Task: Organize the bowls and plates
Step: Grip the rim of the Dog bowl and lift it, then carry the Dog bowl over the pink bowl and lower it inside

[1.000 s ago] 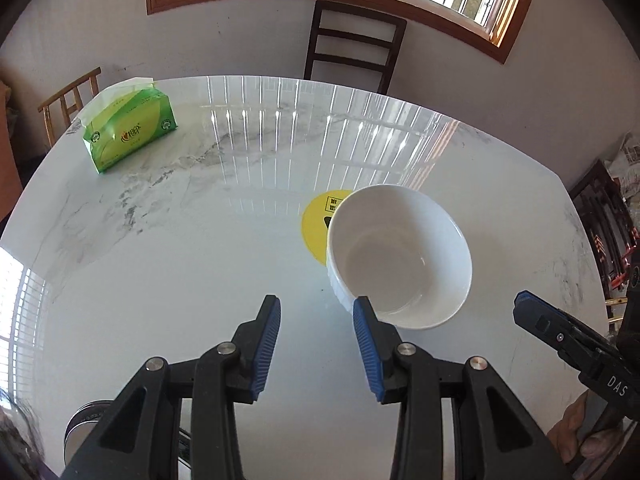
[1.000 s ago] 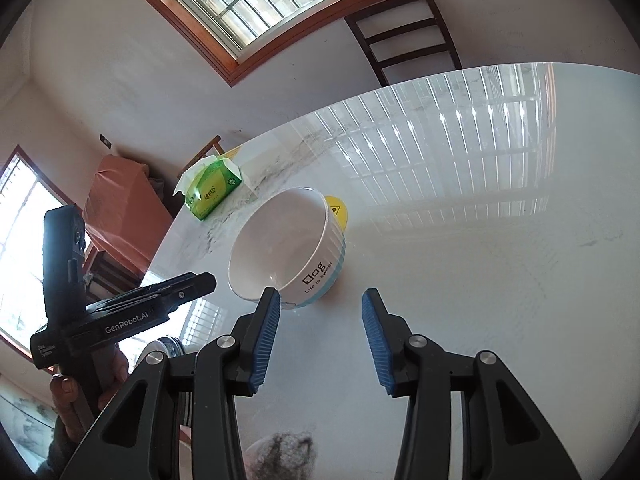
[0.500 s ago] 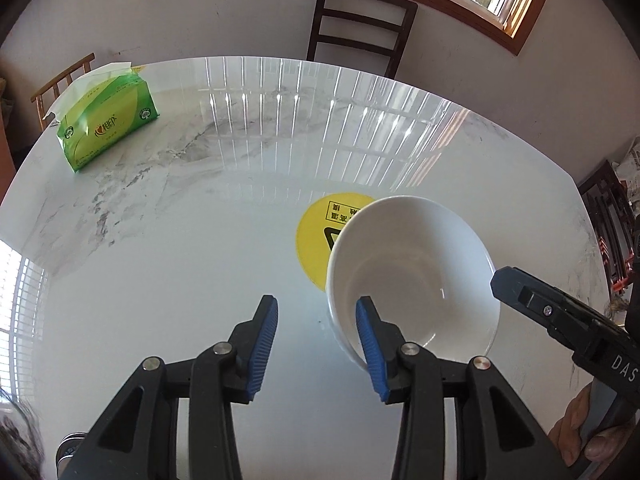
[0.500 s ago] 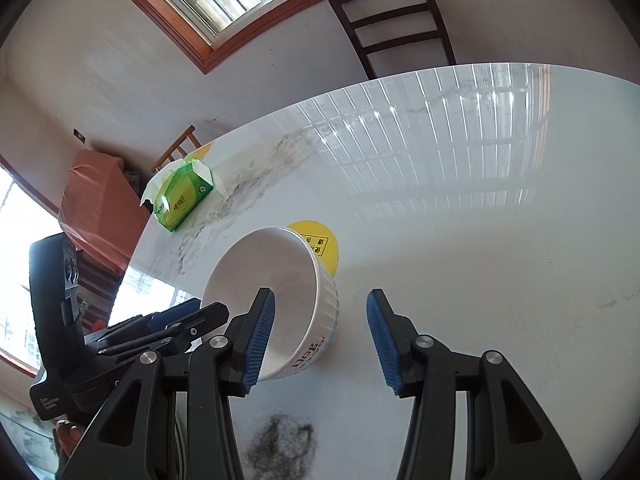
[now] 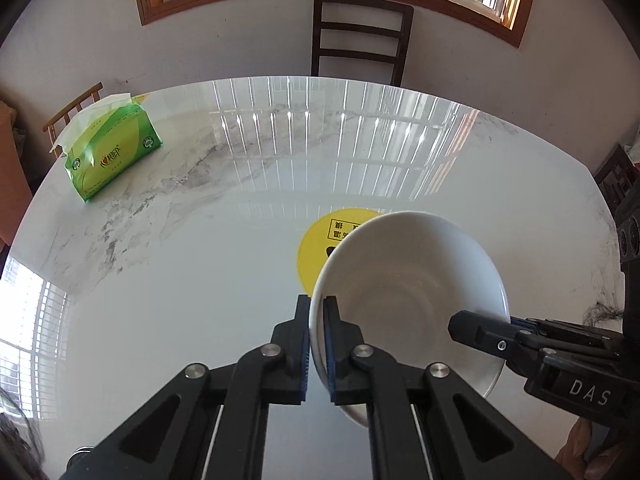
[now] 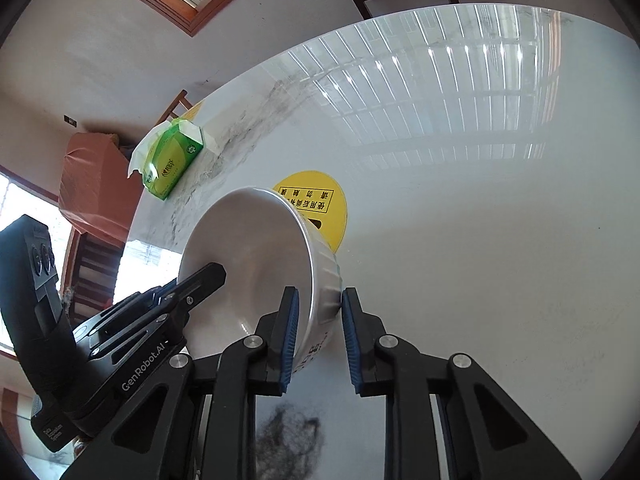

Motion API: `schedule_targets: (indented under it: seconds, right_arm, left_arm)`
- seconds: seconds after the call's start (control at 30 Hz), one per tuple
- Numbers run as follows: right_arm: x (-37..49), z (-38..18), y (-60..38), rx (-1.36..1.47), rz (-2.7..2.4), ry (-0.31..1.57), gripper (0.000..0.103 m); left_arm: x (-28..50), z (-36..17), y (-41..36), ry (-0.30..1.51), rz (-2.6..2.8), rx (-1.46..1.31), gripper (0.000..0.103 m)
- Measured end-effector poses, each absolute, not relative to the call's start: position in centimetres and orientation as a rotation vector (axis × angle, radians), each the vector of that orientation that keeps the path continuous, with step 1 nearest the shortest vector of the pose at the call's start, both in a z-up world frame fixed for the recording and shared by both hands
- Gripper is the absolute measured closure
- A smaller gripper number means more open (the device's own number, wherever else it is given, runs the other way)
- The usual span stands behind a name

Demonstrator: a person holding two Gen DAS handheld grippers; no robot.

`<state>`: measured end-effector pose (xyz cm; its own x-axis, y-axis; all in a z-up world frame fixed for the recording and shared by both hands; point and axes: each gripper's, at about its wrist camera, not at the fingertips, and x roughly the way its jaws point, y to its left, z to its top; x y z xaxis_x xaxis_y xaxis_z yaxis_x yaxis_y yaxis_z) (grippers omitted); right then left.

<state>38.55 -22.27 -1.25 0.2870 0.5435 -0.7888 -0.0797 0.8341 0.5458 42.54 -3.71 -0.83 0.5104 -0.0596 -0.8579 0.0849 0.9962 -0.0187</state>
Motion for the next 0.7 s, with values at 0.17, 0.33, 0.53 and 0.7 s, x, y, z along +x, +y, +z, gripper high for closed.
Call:
schedule_targets:
  seconds: [0.17,0.33,0.53,0.7]
  right_arm:
    - [37.8,-0.6,-23.0,0.489,0.448,1.225,0.087]
    - [36.2,1.9,-23.2,0.492,0.466,1.191,0.087]
    - [32.8,5.0,-23.6,0.516,0.509,1.158,0.087]
    - [28.8,7.2,-24.2,0.528,0.539,1.129,0.087]
  left_arm:
    - [41.5,0.6,-4.0,1.002,-0.097,0.061,0.097]
    - [39.4,3.2,-4.2,0.942,-0.098,0.091,0.097]
    - [34.4,6.6,-5.0,0.844,-0.096,0.142,0.097]
    - [29.4,9.2,-5.5,0.774,-0.109,0.157,0.097]
